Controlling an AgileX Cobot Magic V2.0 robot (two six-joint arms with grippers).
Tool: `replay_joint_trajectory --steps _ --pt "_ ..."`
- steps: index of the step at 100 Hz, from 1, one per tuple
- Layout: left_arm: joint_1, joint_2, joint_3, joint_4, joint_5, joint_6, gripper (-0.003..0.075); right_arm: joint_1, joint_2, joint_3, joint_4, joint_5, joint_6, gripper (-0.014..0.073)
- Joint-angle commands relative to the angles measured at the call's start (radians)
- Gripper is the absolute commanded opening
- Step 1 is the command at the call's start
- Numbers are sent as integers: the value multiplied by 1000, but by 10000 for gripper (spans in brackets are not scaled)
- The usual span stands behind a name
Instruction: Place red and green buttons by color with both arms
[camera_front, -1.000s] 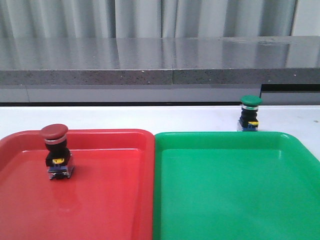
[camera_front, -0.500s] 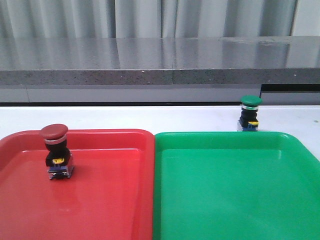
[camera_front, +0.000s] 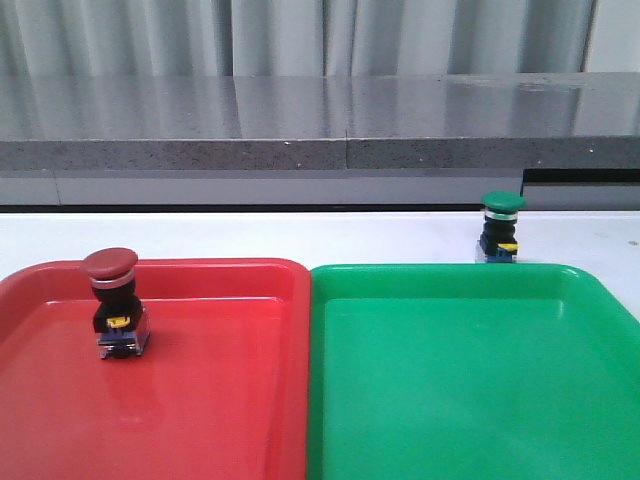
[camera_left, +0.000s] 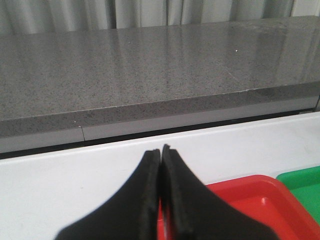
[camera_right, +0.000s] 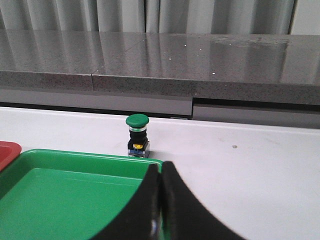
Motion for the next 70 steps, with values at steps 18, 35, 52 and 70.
replay_joint_trajectory --steps 18,35,52,70 --pt "18 -81 96 -12 -253 30 -19 -4 -18 -14 -8 -78 -3 -111" --pt "86 -210 232 -19 -322 30 -19 -4 -18 -14 -8 -78 -3 -111" --pt "165 -339 337 -33 -322 30 -19 -4 -18 -14 -8 -78 -3 -111" --pt "184 -452 428 -33 -320 30 -19 -4 -18 -14 -8 -78 -3 -111"
